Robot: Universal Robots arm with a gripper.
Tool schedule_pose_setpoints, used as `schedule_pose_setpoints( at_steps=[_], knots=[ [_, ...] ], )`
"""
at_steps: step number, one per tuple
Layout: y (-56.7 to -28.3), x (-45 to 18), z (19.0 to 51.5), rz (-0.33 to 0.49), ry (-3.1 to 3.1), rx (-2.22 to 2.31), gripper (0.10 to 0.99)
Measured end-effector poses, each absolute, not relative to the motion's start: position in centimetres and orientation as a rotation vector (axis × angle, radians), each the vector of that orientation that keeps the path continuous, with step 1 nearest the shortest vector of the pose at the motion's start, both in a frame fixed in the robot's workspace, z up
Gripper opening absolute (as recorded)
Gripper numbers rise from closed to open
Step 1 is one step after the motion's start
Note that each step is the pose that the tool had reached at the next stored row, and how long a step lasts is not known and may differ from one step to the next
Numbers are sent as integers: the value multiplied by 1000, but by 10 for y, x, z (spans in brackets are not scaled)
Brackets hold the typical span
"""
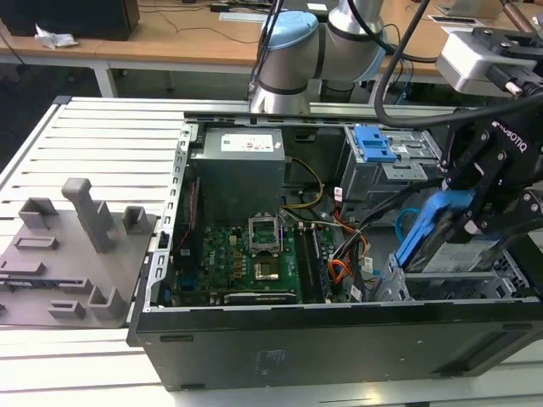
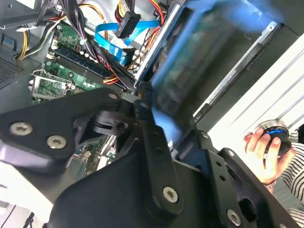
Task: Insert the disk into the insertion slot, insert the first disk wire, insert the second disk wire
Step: 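Insert the disk into the insertion slot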
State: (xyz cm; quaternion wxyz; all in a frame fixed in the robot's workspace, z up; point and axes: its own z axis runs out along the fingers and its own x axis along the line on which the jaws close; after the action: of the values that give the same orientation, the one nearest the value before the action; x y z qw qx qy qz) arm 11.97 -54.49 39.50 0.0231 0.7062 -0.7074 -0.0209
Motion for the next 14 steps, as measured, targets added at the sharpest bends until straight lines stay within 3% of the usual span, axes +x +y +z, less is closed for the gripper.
schedule_pose_setpoints(
  at_steps=[1,2,8,9,11,14],
  knots=[
    [-545,120,395,-65,-2190,2186,376],
    [-545,120,395,-65,-2190,2186,439],
    [-545,120,394,-65,-2190,2186,424],
    [-545,120,394,-65,-2190,2187,235],
    [-545,120,394,-65,-2190,2186,114],
    [-545,120,393,-65,-2190,2186,106]
  ],
)
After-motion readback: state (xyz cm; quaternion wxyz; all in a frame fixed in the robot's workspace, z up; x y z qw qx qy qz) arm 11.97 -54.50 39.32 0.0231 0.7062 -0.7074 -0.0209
